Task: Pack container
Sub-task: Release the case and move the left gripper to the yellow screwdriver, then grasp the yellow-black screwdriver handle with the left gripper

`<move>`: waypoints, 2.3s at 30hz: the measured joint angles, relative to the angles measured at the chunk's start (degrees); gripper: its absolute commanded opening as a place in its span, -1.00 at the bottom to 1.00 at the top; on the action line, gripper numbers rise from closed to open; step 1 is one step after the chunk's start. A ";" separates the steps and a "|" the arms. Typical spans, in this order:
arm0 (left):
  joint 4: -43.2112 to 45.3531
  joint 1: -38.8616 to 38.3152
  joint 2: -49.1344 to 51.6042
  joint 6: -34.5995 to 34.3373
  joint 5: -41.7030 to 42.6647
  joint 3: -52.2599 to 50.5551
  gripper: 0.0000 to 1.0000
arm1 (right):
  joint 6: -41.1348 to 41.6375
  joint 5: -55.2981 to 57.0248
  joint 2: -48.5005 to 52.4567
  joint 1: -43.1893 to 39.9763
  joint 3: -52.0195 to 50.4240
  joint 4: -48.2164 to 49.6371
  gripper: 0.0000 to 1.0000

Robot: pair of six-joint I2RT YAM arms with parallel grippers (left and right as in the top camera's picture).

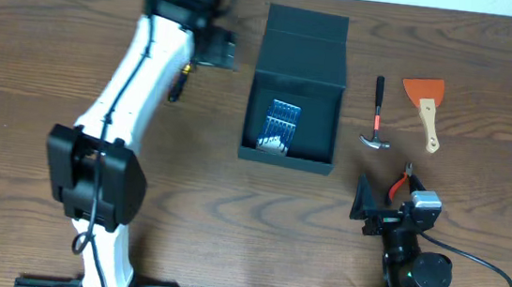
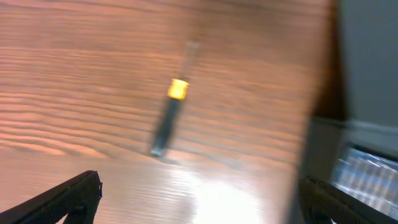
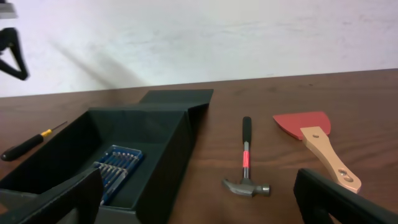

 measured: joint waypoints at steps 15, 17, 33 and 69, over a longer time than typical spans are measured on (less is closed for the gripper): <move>3.19 5.22 1.90 17.51 -0.26 0.00 0.97 | 0.00 0.00 0.00 0.00 0.00 0.00 0.98; 2.97 5.22 3.43 18.34 -0.26 0.00 0.97 | 0.00 0.00 0.00 0.00 0.00 0.00 0.98; 0.11 5.22 15.50 18.82 3.41 -0.07 0.97 | 0.00 0.00 0.00 0.00 0.00 0.00 0.99; 3.41 7.50 15.61 20.59 9.40 -2.19 0.97 | 0.00 0.00 0.00 0.00 0.00 0.00 0.98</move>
